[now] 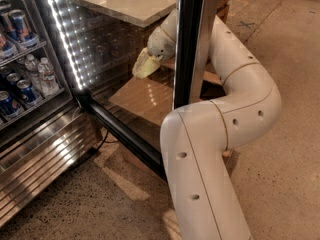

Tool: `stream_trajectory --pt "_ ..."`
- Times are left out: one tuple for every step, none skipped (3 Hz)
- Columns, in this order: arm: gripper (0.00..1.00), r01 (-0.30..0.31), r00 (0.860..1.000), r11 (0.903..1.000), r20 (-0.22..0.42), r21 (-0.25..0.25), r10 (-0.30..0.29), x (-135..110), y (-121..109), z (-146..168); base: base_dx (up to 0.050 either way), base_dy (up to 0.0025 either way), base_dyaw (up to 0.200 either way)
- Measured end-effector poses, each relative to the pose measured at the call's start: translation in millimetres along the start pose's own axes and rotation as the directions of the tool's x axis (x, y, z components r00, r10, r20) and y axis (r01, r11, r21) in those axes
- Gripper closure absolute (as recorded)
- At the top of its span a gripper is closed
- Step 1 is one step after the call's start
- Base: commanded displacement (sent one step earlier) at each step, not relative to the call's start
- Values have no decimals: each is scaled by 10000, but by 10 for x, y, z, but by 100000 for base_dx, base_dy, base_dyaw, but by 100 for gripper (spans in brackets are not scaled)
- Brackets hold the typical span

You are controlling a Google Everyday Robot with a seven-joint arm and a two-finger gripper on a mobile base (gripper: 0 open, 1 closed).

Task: Close right fridge door

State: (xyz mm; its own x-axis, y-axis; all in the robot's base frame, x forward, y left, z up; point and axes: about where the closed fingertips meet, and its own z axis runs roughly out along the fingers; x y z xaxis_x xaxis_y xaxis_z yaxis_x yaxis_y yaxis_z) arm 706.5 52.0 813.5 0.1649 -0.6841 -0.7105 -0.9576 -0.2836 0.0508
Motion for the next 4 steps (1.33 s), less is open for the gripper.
stream_trajectory --pt "100 -14 10000 9993 17 363 13 -10 -114 36 0 0 0" --pt "100 201 9998 9985 57 517 -204 9 -128 81 0 0 0" --pt "100 658 9976 9953 183 713 -672 -58 -94 105 0 0 0" --pt "100 700 9971 9953 247 673 -718 -42 -22 184 0 0 0"
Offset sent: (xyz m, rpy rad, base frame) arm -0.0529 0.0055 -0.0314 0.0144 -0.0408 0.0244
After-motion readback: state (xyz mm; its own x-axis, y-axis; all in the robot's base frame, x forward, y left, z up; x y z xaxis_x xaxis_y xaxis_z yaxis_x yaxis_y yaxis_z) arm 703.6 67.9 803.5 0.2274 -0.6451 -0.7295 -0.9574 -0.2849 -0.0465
